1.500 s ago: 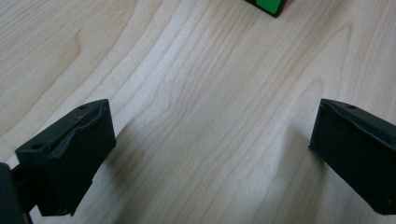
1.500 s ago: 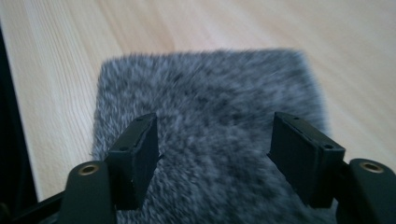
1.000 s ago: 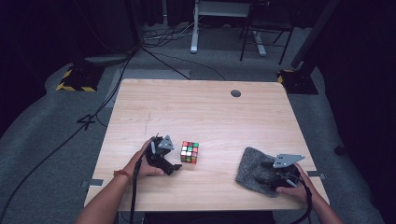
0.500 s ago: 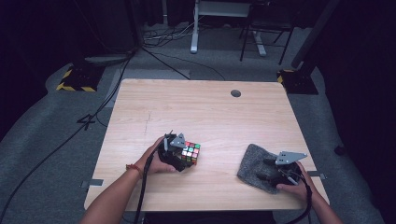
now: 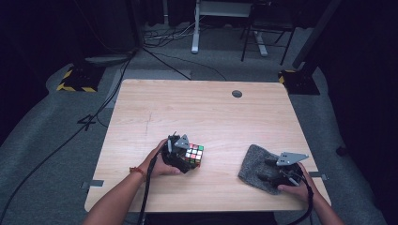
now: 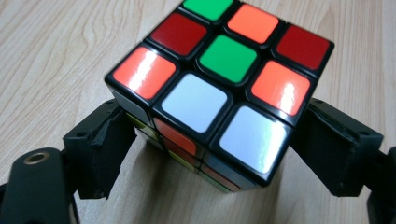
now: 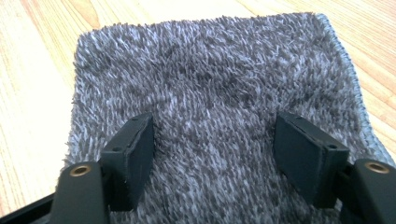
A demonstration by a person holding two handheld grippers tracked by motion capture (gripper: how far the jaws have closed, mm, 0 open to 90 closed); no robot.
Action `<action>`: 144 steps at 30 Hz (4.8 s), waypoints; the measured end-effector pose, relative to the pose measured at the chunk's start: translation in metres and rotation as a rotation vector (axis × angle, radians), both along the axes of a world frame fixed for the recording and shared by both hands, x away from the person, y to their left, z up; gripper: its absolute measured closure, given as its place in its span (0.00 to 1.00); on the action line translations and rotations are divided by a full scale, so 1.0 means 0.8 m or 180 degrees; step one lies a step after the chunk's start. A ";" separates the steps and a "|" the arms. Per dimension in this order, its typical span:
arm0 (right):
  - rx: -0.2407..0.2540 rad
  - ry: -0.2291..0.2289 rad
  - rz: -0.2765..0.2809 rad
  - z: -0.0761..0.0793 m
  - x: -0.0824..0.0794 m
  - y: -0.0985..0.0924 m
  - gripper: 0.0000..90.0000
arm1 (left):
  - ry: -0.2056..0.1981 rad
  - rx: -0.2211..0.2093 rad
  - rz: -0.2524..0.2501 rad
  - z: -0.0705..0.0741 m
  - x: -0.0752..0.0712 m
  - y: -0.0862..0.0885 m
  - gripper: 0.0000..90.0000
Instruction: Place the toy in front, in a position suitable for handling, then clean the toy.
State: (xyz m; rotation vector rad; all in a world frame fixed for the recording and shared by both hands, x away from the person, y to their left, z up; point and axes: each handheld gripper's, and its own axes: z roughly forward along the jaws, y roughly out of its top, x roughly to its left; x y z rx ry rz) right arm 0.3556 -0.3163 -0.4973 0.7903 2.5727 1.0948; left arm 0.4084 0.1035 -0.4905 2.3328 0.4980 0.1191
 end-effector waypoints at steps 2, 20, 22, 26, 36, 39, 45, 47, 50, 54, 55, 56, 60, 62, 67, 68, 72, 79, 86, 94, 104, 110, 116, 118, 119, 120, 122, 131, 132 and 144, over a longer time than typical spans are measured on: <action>-0.0001 -0.0001 0.0000 0.000 0.000 0.000 0.33 | -0.0023 0.0007 -0.0010 0.000 -0.001 -0.004 0.17; 0.0005 -0.0013 0.0001 0.000 0.000 0.000 0.33 | -0.0151 0.0064 -0.0196 0.005 -0.003 -0.014 0.26; -0.0012 -0.0019 -0.0006 0.000 0.000 -0.001 0.33 | -0.0156 0.0068 -0.0219 0.004 -0.007 -0.013 0.33; -0.0032 -0.0013 -0.0031 0.001 0.001 -0.002 0.33 | -0.0163 0.0017 -0.0196 0.005 -0.009 -0.013 0.33; 0.0016 -0.0185 -0.0045 0.033 -0.005 0.011 0.33 | -0.0084 -0.0051 -0.0033 -0.005 0.001 -0.030 0.19; -0.0112 -0.0152 0.0055 0.032 -0.005 0.025 0.33 | -0.0058 -0.0066 -0.0100 -0.007 0.000 -0.032 0.25; -0.0210 0.0016 -0.0010 0.009 -0.004 0.024 0.29 | -0.0022 -0.0140 -0.0142 -0.009 0.001 -0.033 0.36; -0.0203 -0.0032 -0.0078 0.006 -0.006 0.019 0.30 | -0.0059 -0.0111 -0.0190 -0.008 0.001 -0.032 0.37; -0.0166 -0.0094 -0.0039 0.005 -0.006 0.013 0.34 | -0.0068 -0.0151 -0.0203 -0.010 0.002 -0.032 0.37; -0.0174 -0.0102 -0.0019 0.005 -0.003 0.011 0.34 | -0.0063 -0.0191 -0.0155 -0.012 0.000 -0.031 0.37; -0.0184 -0.0095 -0.0077 0.005 -0.001 0.011 0.34 | -0.0067 -0.0210 -0.0155 -0.013 0.001 -0.031 0.37; -0.0184 -0.0095 -0.0077 0.005 -0.001 0.011 0.34 | -0.0048 -0.0220 -0.0150 -0.013 0.000 -0.031 0.37; -0.0151 -0.0095 -0.0070 0.004 0.000 0.009 0.34 | -0.0025 -0.0143 -0.0176 -0.014 0.001 -0.031 0.36; -0.0134 -0.0014 -0.0041 0.005 0.001 0.009 0.37 | -0.0030 -0.0141 -0.0181 -0.014 0.001 -0.031 0.36; -0.0071 0.0073 -0.0022 0.004 0.007 0.006 0.41 | -0.0125 -0.0045 -0.0130 -0.014 -0.005 -0.034 0.37; -0.0074 0.0063 -0.0044 0.004 0.007 0.006 0.46 | -0.0122 -0.0048 -0.0130 -0.014 -0.005 -0.034 0.37; -0.0032 0.0031 -0.0066 0.004 0.007 0.007 0.65 | -0.0147 -0.0048 -0.0142 -0.014 -0.005 -0.035 0.37; -0.0140 0.0001 -0.0080 0.010 0.012 0.012 0.83 | -0.0155 -0.0038 -0.0184 -0.014 -0.004 -0.033 0.37; -0.0124 -0.0048 0.0008 0.028 0.025 0.017 0.86 | -0.0154 -0.0020 -0.0310 -0.013 -0.005 -0.033 0.37; 0.0048 -0.0195 0.0054 0.051 0.038 0.021 0.87 | -0.0111 0.0024 -0.0422 -0.010 -0.009 -0.037 0.38; 0.0154 -0.0376 0.0257 0.078 0.038 0.045 0.87 | -0.0262 0.0091 -0.0553 0.011 -0.025 -0.048 0.38; 0.0148 -0.0414 0.0322 0.084 0.041 0.057 0.87 | -0.0300 0.0070 -0.0559 0.021 -0.022 -0.045 0.38; 0.0173 -0.0421 0.0384 0.089 0.044 0.074 0.87 | -0.0313 0.0087 -0.0501 0.025 -0.019 -0.045 0.38; 0.0195 -0.0446 0.0413 0.091 0.044 0.082 0.87 | -0.0354 0.0125 -0.0531 0.026 -0.018 -0.049 0.38; 0.0213 -0.0436 0.0433 0.093 0.044 0.085 0.87 | -0.0378 0.0144 -0.0529 0.027 -0.018 -0.051 0.38; 0.0219 -0.0442 0.0461 0.094 0.045 0.090 0.87 | -0.0395 0.0136 -0.0534 0.028 -0.017 -0.054 0.38; 0.0209 -0.0446 0.0515 0.096 0.044 0.099 0.87 | -0.0375 0.0145 -0.0577 0.031 -0.014 -0.060 0.38; 0.0240 -0.0489 0.0799 0.105 0.034 0.140 0.87 | -0.0388 0.0247 -0.0675 0.033 -0.015 -0.089 0.38; 0.0224 -0.0480 0.0818 0.104 0.033 0.143 0.87 | -0.0392 0.0243 -0.0690 0.034 -0.016 -0.091 0.38; 0.0006 -0.0653 0.1029 0.105 0.013 0.178 0.87 | -0.0401 0.0278 -0.0728 0.035 -0.024 -0.102 0.38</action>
